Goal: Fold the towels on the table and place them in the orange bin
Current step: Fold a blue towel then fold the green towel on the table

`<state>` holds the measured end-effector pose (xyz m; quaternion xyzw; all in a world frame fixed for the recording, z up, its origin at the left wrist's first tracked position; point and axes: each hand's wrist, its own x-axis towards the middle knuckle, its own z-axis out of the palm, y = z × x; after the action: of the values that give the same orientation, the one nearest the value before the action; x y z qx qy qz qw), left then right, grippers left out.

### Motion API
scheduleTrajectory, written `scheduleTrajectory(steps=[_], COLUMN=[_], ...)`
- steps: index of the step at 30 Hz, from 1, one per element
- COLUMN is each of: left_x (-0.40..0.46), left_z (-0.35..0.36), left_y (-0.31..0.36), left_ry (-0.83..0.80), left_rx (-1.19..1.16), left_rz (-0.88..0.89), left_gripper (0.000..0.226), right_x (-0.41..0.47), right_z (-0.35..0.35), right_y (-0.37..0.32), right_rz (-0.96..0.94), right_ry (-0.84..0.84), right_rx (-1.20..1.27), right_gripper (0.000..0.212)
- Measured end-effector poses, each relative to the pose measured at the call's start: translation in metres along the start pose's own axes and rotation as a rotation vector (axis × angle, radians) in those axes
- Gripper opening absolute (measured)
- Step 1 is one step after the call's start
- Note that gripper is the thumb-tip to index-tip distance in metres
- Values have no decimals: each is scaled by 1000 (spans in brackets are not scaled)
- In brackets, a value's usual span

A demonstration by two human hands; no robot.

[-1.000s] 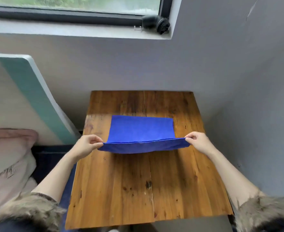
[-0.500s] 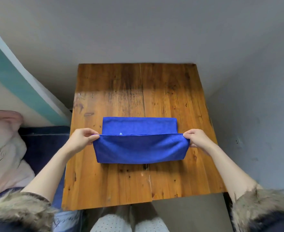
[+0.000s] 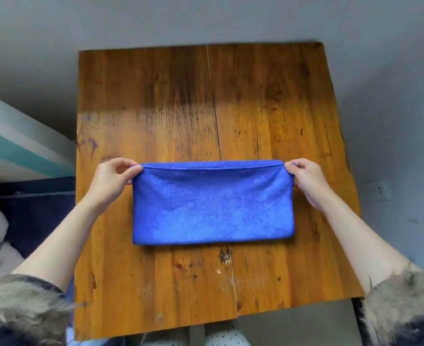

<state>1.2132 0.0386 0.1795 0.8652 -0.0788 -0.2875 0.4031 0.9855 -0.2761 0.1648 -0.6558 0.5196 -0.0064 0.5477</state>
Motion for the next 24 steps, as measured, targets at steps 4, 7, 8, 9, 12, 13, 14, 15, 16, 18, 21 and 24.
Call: scheduleTrajectory(steps=[4,7,8,9,12,13,14,15,16,18,21,24], left_x=[9,12,13,15,23,25,28,31,34,39,36,16], left_z=[3,5,6,7,11,14,16,18,21,23,28,42], left_y=[-3,-7,-7,-7,-6,-6,-6,-9,-12,-20,-24,-18], left_ry=[-27,-16,-6,3,32,44,50,54,59,74,180,330], left_rx=[-28,-62,-68,-68,-67,-61,-45,-18,12,67,188,466], left_rz=[-17,-20,-20,-20,-27,-29,-31,-35,-38,-57,-32,192], left_gripper=[18,15,14,14,11,10,9,9,8,8,16,33], right_x=[7,11,13,16,24,26,28,29,31,33,28,6], right_z=[4,8,10,12,18,20,22,25,27,31,34,47], right_y=[5,5,6,6,7,7,7,8,9,12,12,9], right_rz=[-97,-154,-155,-153,-158,-165,-168,-164,-158,-150,-192,-438], right_ry=[65,105,119,130,163,178,194,208,219,240,365,483], right_rx=[-54,-64,-61,-63,-121,-151,-181,-206,-223,-253,-344,-534], right_gripper=[7,10,11,12,13,15,17,19,19,18,23,38])
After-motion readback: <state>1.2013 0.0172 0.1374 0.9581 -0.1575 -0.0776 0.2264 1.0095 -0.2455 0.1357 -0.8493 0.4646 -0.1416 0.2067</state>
